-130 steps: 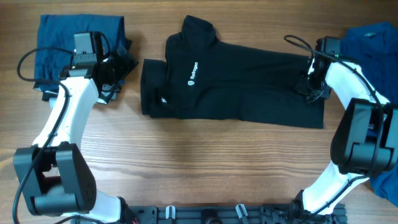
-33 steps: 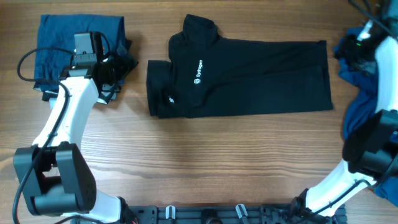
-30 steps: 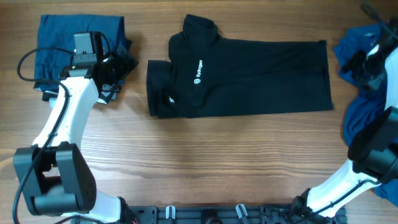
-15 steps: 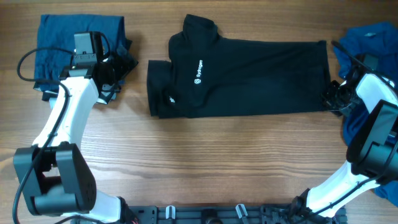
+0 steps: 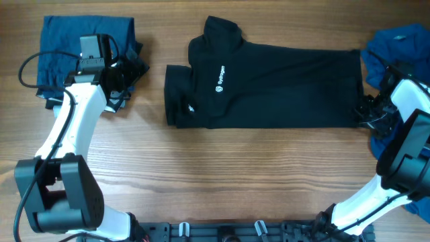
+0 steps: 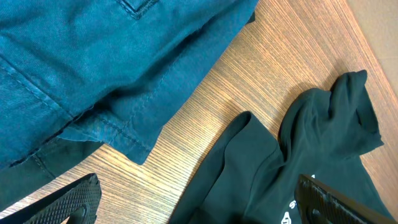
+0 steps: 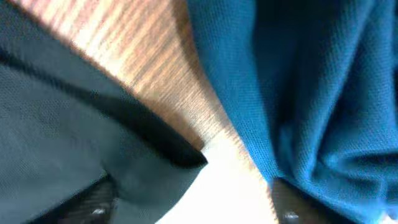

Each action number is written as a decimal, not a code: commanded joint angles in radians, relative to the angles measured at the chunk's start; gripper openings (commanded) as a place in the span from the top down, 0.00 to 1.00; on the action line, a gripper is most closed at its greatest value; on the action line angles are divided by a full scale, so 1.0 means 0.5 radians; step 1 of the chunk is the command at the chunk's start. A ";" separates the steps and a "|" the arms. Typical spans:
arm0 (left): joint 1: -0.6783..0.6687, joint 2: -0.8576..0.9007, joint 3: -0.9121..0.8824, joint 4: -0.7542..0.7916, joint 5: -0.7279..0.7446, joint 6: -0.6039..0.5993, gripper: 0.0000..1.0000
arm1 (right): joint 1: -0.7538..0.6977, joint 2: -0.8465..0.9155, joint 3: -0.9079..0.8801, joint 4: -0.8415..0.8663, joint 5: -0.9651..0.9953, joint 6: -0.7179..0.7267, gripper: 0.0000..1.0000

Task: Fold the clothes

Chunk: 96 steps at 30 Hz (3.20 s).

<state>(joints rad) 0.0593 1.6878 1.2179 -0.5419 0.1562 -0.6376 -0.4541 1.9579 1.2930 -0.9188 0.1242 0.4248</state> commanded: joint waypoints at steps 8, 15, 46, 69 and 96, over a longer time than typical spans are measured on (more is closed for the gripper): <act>-0.004 0.004 -0.005 0.233 0.008 0.002 0.01 | -0.007 -0.362 0.675 -0.139 -0.274 -0.131 0.00; -0.272 -0.011 0.083 0.277 0.258 0.115 0.55 | -0.007 -0.363 0.674 -0.068 -0.318 0.003 0.00; -0.683 1.761 2.336 -0.864 -0.412 0.797 0.67 | -0.007 -0.363 0.674 -0.062 -0.318 0.003 0.00; -0.556 1.933 2.242 -1.118 -0.965 0.612 0.67 | -0.007 -0.363 0.674 -0.062 -0.318 0.002 0.00; -0.607 1.839 2.507 -0.486 -0.201 1.079 0.39 | -0.007 -0.363 0.674 -0.062 -0.318 0.002 0.00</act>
<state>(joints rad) -0.2420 2.4992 2.4825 -0.7818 0.0177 -0.2100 -0.4561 1.7699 1.6257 -0.9493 -0.0261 0.4187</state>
